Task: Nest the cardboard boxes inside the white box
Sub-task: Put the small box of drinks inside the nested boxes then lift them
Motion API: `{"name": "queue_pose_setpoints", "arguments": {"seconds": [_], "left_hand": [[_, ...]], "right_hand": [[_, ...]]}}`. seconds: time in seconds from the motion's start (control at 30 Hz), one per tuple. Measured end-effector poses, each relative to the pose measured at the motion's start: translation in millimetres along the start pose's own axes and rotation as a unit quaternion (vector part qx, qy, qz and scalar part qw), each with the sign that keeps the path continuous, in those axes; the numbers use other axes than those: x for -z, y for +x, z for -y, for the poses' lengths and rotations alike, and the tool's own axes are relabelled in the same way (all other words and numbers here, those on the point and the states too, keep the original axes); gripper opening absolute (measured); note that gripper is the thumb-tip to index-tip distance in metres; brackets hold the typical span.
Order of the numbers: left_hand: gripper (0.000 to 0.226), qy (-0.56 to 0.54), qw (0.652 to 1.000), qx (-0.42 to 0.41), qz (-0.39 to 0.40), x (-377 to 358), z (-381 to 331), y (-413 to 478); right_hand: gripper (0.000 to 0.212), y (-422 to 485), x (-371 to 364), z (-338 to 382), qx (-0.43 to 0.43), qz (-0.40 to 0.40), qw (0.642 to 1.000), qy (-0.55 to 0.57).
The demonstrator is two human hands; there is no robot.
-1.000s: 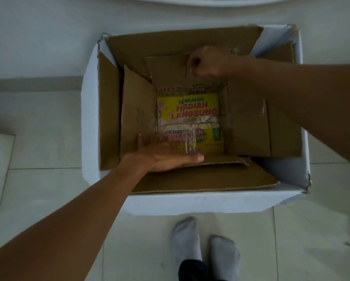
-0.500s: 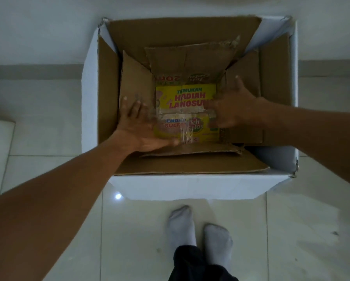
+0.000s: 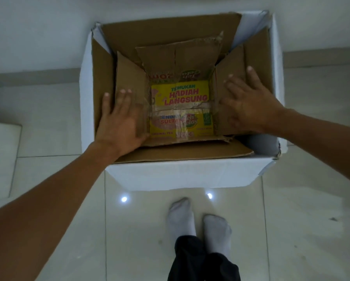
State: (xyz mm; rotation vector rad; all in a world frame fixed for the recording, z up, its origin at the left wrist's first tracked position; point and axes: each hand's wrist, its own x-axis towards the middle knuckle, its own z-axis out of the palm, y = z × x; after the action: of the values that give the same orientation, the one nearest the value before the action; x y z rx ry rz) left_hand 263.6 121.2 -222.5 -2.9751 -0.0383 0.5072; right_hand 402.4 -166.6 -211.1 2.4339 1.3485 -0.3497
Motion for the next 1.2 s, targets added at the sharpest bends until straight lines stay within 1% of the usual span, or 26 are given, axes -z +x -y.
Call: {"name": "queue_pose_setpoints", "arguments": {"seconds": [0.07,0.1,0.13,0.17,0.2,0.23,0.27,0.3,0.33,0.37,0.43,0.47,0.5,0.63,0.8,0.93,1.07,1.2], "left_hand": [[0.091,-0.028,0.992,0.052,-0.109,6,7,-20],[0.094,-0.048,0.985,0.096,-0.138,8,10,-30],[0.097,-0.077,0.975,0.149,-0.144,8,13,-39],[0.098,-0.123,0.962,0.206,-0.129,7,16,-45],[0.096,-0.185,0.941,0.262,-0.106,3,18,-50],[0.093,-0.257,0.911,0.311,-0.083,-1,19,-52],[0.086,-0.321,0.879,0.348,-0.064,-5,20,-53],[0.076,-0.36,0.854,0.371,-0.055,-9,20,-54],[0.063,-0.372,0.846,0.378,-0.059,-12,21,-53],[0.051,-0.371,0.847,0.374,-0.071,-14,22,-51],[0.039,-0.375,0.846,0.367,-0.089,-14,22,-47],[0.037,-0.381,0.842,0.37,-0.091,-13,22,-46],[0.037,-0.385,0.839,0.373,-0.09,-12,22,-45],[0.032,-0.398,0.827,0.388,-0.091,-10,14,-44],[0.029,-0.402,0.816,0.402,-0.105,-13,0,-56],[0.029,-0.41,0.814,0.397,-0.112,-12,-18,-77],[0.03,-0.4,0.818,0.394,-0.126,-12,-42,-98],[0.03,-0.404,0.82,0.379,-0.144,0,-75,-120]], "right_hand": [[0.055,-19,6,1,-0.08,-0.08,0.991,0.067],[0.059,-29,7,2,-0.134,-0.102,0.981,0.091],[0.064,-38,8,3,-0.195,-0.11,0.967,0.121],[0.07,-47,7,5,-0.259,-0.101,0.947,0.163],[0.078,-54,5,7,-0.319,-0.083,0.918,0.219],[0.084,-61,4,9,-0.37,-0.067,0.88,0.29],[0.088,-66,1,10,-0.406,-0.054,0.833,0.371],[0.089,-70,-3,10,-0.43,-0.04,0.785,0.443],[0.083,-71,-8,10,-0.447,-0.022,0.746,0.493],[0.071,-72,-14,8,-0.455,-0.003,0.719,0.525],[0.043,-70,-21,6,-0.449,0.007,0.689,0.568],[0.034,-68,-23,5,-0.444,0.0,0.682,0.581],[0.03,-67,-24,5,-0.44,-0.008,0.682,0.584],[0.024,-66,-26,5,-0.432,-0.023,0.694,0.575],[0.028,-76,-28,3,-0.417,-0.042,0.704,0.574],[0.025,-100,-29,4,-0.409,-0.054,0.707,0.575],[0.025,-132,-37,7,-0.413,-0.063,0.715,0.56],[0.029,-172,-40,7,-0.422,-0.08,0.713,0.554]]}}
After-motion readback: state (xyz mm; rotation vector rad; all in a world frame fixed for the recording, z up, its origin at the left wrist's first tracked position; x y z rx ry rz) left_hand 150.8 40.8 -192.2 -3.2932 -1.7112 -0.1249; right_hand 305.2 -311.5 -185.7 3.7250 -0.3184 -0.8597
